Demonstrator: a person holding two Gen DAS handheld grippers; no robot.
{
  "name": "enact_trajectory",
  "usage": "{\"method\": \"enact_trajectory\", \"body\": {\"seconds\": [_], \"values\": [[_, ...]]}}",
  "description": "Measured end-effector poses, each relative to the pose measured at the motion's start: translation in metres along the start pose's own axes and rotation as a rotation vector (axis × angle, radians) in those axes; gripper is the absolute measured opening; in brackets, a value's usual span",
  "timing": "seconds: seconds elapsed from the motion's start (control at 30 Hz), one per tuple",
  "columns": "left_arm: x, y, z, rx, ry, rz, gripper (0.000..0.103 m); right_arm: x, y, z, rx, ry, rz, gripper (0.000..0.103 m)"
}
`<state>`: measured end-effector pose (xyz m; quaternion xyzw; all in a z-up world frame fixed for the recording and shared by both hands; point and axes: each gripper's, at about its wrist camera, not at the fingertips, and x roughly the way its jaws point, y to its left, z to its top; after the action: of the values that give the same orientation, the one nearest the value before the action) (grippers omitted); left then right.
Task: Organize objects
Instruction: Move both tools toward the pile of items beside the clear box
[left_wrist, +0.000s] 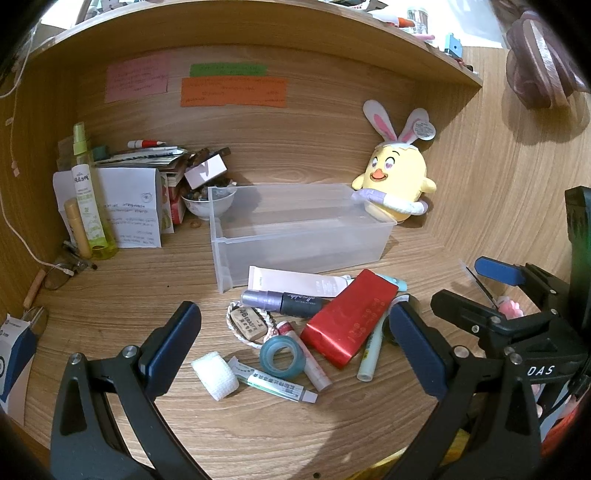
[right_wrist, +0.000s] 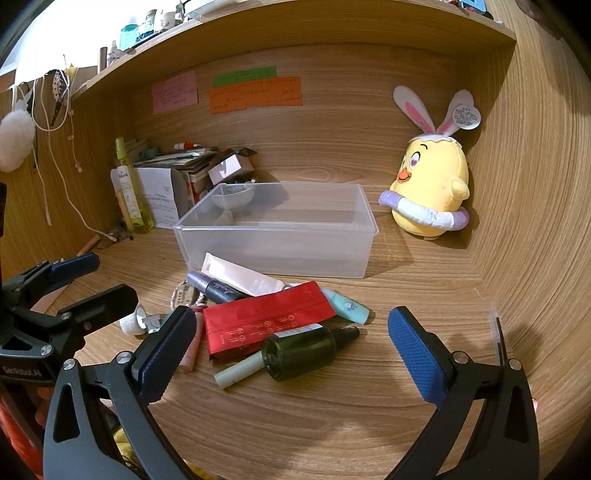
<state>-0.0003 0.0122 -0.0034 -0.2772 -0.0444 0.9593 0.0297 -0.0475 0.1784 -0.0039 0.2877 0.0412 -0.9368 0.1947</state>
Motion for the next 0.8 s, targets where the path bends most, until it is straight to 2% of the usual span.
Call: {"method": "enact_trajectory", "body": {"seconds": [0.53, 0.8], "values": [[0.001, 0.003, -0.005, -0.01, 0.016, -0.003, 0.103, 0.002, 0.002, -0.003, 0.003, 0.014, 0.011, 0.103], [0.012, 0.02, -0.019, -0.021, 0.07, 0.004, 0.103, 0.02, 0.002, -0.02, -0.011, 0.085, 0.01, 0.103]]}}
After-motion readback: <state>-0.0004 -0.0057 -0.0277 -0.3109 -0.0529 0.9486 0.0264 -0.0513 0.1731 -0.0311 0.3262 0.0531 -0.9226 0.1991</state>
